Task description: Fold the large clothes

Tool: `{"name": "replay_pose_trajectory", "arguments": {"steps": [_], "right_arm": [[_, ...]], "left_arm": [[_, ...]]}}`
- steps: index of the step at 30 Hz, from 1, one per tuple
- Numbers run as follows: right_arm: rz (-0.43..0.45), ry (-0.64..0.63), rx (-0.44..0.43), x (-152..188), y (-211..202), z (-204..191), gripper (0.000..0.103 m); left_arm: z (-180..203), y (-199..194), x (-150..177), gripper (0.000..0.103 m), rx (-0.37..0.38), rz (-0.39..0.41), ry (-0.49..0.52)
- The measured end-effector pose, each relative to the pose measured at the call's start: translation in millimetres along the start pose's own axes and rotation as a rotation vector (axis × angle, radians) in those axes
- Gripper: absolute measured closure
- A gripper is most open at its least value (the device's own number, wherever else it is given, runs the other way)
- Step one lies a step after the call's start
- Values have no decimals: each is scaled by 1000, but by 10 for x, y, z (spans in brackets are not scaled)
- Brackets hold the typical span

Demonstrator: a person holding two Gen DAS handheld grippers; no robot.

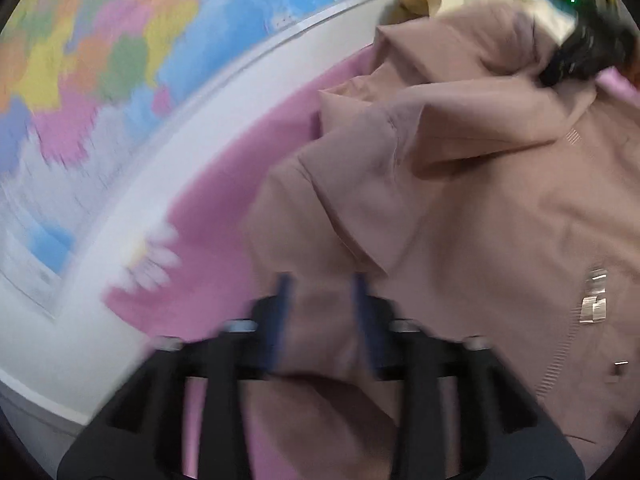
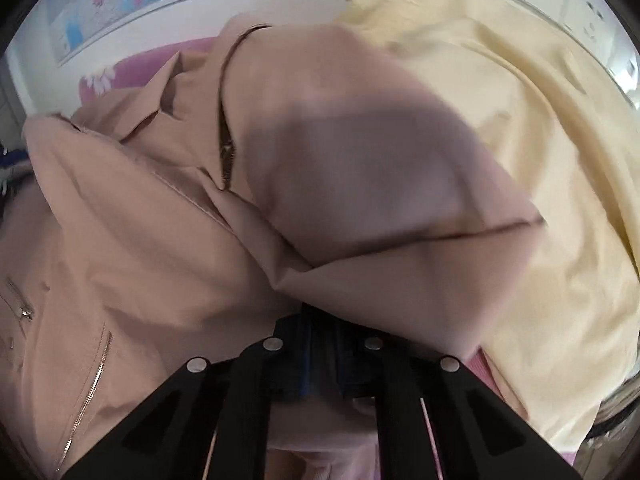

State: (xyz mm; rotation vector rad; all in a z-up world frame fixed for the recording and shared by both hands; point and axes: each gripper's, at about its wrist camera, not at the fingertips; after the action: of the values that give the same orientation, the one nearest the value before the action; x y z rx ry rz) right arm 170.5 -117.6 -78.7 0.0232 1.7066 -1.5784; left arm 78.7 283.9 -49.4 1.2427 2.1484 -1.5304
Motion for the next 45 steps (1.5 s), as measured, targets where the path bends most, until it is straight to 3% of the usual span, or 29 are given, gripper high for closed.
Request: {"name": "replay_pose_trajectory", "arguments": {"steps": [2,3,4,6,9,13,14,15,16,18,19,22,23,24,25,29,31,33,35,38,40,43,45], "right_arm": [[9,-3,14,-8,-124,-7,91],[33,3,-15,-30,-246,-42,85],[55,0,-55,-51,-333,-81,75],[129,-38,-151,-137,-564,-281,65],[198,-157,-234,-284,-685,-719,48],[191,-292,-247,-424,-460,-1246,48],[181,-297,-256,-456,-383,-1303,48],[169,-319,-247,-503,-264,-1414,54],[167,-358,-205,-531,-191,-1494,75],[120,-386,-227,-565,-32,-1736,100],[101,-397,-266,-520,-47,-1743,100],[65,-502,-308,-311,-147,-1787,99],[30,-513,-321,-253,-177,-1760,97],[17,-509,-333,-212,-226,-1731,90],[10,-497,-350,-175,-285,-1661,87],[44,-445,-466,-196,-532,-1484,81],[91,-382,-525,-282,-612,-1465,81],[120,-335,-525,-385,-601,-1509,81],[115,-286,-562,-471,-477,-1614,81],[63,-379,-492,-430,-186,-1894,81],[-15,-441,-439,-367,0,-2010,82],[6,-459,-449,-327,-127,-1961,82],[50,-431,-461,-364,-295,-1864,82]], "left_arm": [[-99,-141,11,34,40,87,-51],[-122,-193,3,20,51,109,-68],[-151,-224,-24,15,68,125,-87],[-171,-219,-106,16,101,149,-98],[-60,-109,-186,20,81,155,-59],[95,126,-343,34,83,123,-70],[105,209,-376,50,79,109,-74],[116,240,-372,73,82,98,-82],[109,269,-375,82,86,90,-90],[107,202,-325,89,119,107,-104],[125,121,-280,90,135,126,-99],[121,-147,-79,86,204,154,-76],[100,-224,-12,76,229,152,-86],[72,-273,29,55,244,152,-101],[34,-357,88,46,257,162,-122],[-71,-574,161,28,288,234,-181],[-82,-588,116,28,305,242,-204],[-25,-526,45,28,295,228,-191],[52,-422,-16,29,305,209,-186],[217,-314,-21,47,336,177,-143],[337,-230,48,47,348,125,-98],[455,-143,199,46,305,39,-45],[402,-224,288,46,293,47,-72]]}}
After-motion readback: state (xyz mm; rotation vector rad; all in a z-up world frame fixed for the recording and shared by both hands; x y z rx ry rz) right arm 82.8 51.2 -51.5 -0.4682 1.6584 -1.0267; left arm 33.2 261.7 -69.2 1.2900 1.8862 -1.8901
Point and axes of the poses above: each gripper's, at about its wrist camera, not at the fingertips, and y roughly the way its jaws point, z to its right, x to its underside, and after that the axes turned 3 degrees about z, right-handed
